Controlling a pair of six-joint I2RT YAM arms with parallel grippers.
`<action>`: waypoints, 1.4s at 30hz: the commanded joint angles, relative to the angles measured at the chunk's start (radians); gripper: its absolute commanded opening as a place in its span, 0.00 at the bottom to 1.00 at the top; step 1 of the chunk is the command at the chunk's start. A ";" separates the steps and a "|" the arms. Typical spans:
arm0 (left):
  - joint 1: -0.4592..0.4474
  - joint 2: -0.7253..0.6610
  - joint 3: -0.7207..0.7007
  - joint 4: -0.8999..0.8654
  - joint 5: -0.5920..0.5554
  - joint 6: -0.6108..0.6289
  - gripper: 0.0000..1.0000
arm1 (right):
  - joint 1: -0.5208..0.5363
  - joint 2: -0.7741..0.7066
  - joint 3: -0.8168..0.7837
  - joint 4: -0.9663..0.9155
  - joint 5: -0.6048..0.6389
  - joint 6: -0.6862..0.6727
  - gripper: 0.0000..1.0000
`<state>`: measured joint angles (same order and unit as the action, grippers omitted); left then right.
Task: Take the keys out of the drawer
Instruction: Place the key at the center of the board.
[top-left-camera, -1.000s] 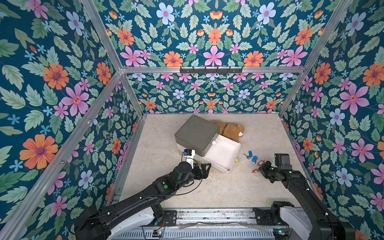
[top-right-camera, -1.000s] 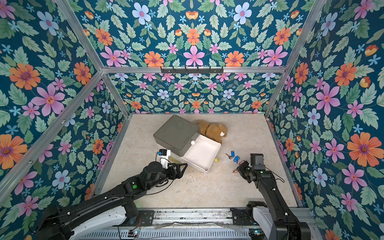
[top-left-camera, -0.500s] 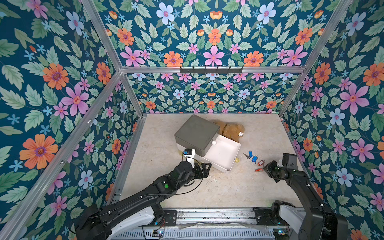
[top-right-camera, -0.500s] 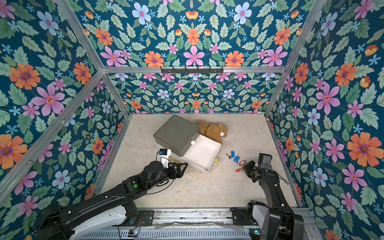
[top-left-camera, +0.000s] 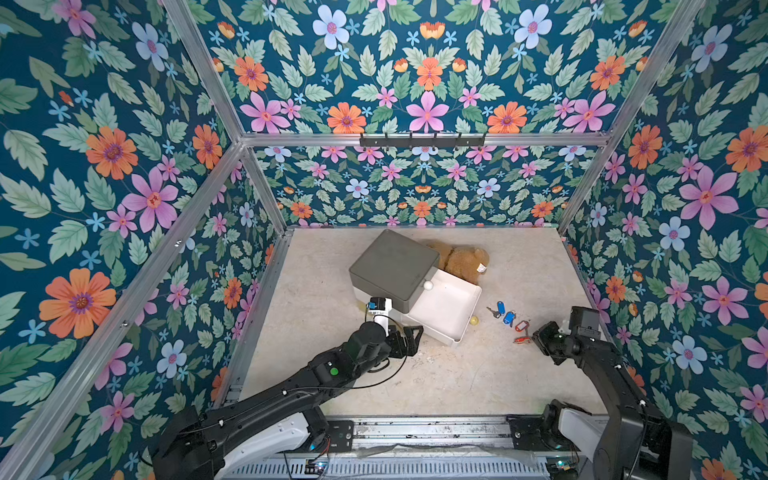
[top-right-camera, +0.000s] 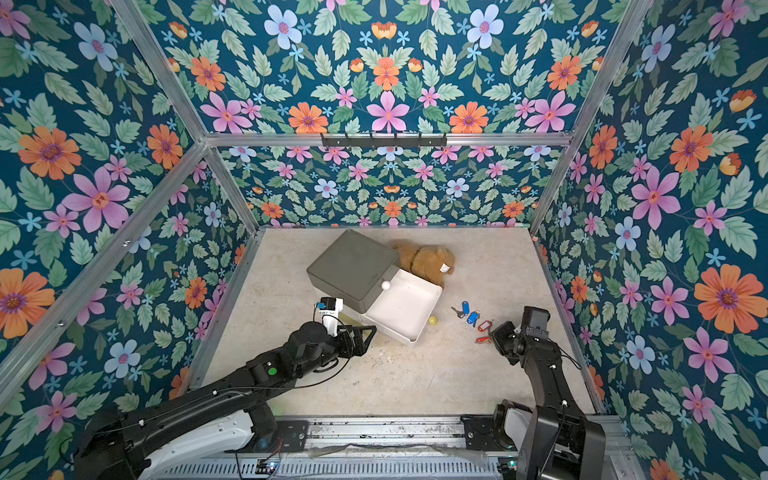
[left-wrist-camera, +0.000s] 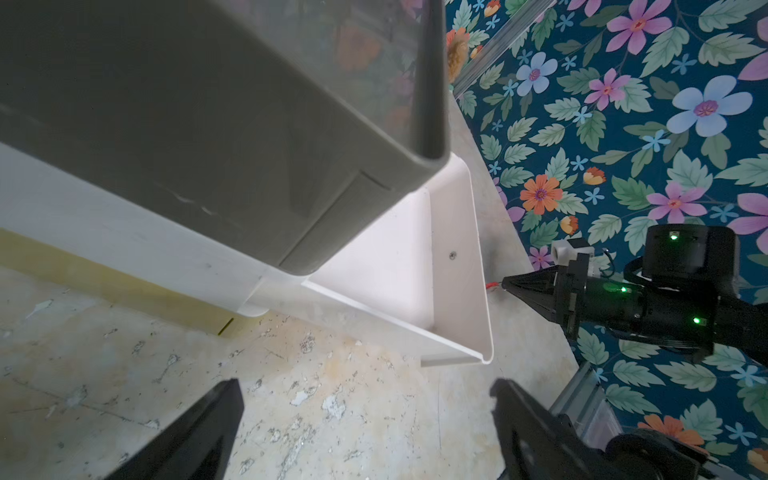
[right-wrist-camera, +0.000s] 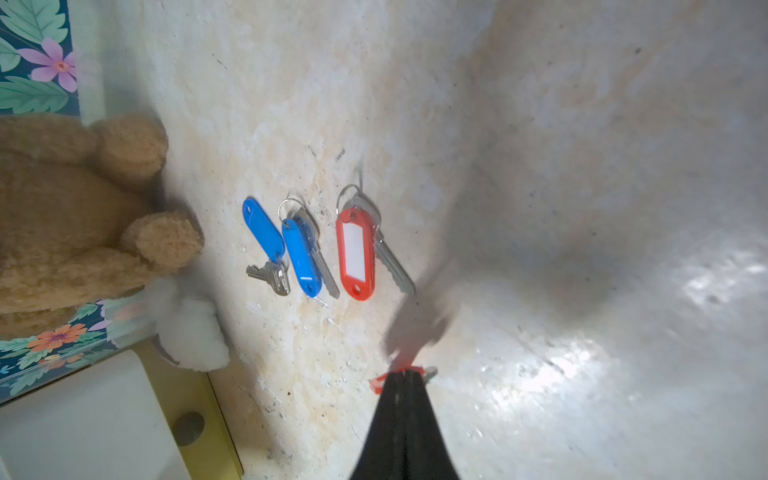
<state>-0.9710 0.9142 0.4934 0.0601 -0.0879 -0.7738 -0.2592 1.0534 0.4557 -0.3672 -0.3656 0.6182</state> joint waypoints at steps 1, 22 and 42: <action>-0.001 -0.001 -0.001 0.023 -0.012 0.018 0.99 | -0.006 0.011 0.006 0.019 0.006 -0.010 0.00; -0.001 -0.017 -0.019 0.026 -0.026 0.023 0.99 | -0.025 0.060 0.000 0.050 0.017 -0.016 0.11; -0.001 -0.014 -0.022 0.032 -0.033 0.027 0.99 | -0.028 0.053 0.009 0.074 -0.080 -0.051 0.57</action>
<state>-0.9710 0.9001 0.4683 0.0715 -0.1066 -0.7559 -0.2878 1.1164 0.4553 -0.3103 -0.3962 0.5919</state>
